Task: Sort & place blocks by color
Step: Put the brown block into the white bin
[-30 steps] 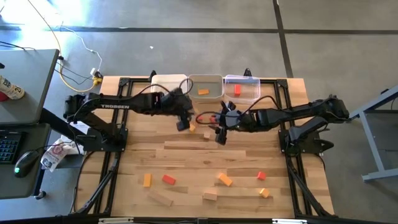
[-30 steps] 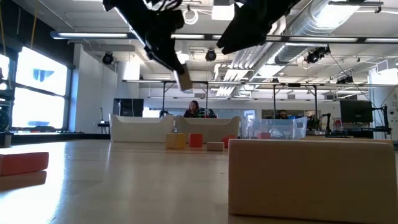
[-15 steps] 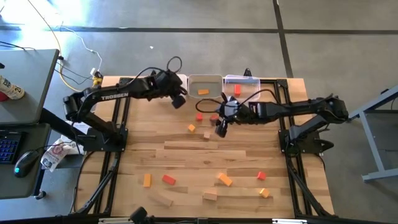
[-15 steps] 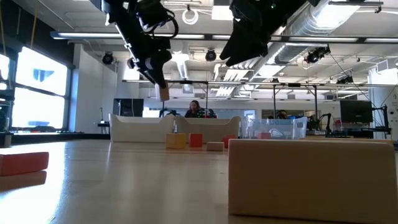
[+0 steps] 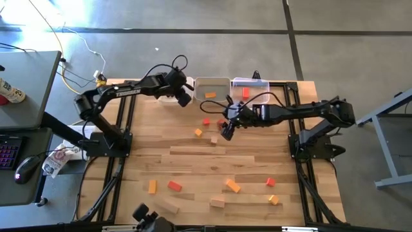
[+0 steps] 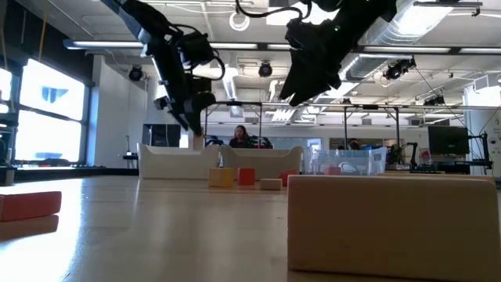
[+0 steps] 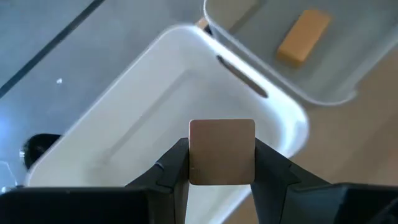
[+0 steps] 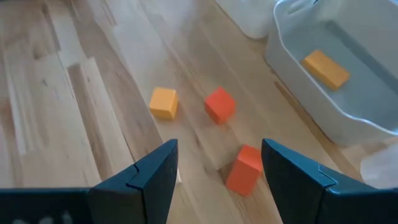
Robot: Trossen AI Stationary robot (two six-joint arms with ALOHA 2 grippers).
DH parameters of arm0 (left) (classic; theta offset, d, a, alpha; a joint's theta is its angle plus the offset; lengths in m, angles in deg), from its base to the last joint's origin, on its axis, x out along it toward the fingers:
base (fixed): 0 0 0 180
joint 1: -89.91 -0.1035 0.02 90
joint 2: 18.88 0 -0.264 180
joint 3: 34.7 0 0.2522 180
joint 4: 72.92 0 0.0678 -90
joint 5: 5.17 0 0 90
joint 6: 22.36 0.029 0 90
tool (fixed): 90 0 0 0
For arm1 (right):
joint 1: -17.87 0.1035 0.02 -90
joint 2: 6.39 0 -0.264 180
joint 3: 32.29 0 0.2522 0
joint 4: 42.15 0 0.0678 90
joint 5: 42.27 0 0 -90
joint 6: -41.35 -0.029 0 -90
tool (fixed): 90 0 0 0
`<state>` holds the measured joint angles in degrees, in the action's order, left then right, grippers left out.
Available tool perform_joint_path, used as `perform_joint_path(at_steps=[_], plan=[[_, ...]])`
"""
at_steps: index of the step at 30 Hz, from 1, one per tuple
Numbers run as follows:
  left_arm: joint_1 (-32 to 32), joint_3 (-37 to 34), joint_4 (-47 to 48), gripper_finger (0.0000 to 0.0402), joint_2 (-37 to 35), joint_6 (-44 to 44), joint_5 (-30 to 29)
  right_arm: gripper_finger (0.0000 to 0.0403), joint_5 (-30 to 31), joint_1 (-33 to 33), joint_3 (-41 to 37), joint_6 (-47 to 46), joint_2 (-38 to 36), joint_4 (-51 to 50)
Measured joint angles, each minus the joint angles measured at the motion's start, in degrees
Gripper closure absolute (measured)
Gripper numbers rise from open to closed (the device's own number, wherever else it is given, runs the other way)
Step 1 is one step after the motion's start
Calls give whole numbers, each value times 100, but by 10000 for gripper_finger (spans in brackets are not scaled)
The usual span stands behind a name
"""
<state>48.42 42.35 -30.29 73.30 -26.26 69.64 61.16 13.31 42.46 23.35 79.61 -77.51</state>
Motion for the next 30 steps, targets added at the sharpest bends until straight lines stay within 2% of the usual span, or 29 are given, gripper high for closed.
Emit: perform_joint_path(at_steps=[6,10,19,30], plan=[[-179,-4,-16,297,246,-5,99,185,129,-4,2,-192,294,38],[-262,-4,-72,278,305,-45,288,185,440,-39,0,-456,551,31],[-288,-3,-168,267,303,-65,300,185,404,-268,0,-884,1155,5],[-292,-2,-168,264,303,-62,312,185,501,-332,0,-903,1576,142]])
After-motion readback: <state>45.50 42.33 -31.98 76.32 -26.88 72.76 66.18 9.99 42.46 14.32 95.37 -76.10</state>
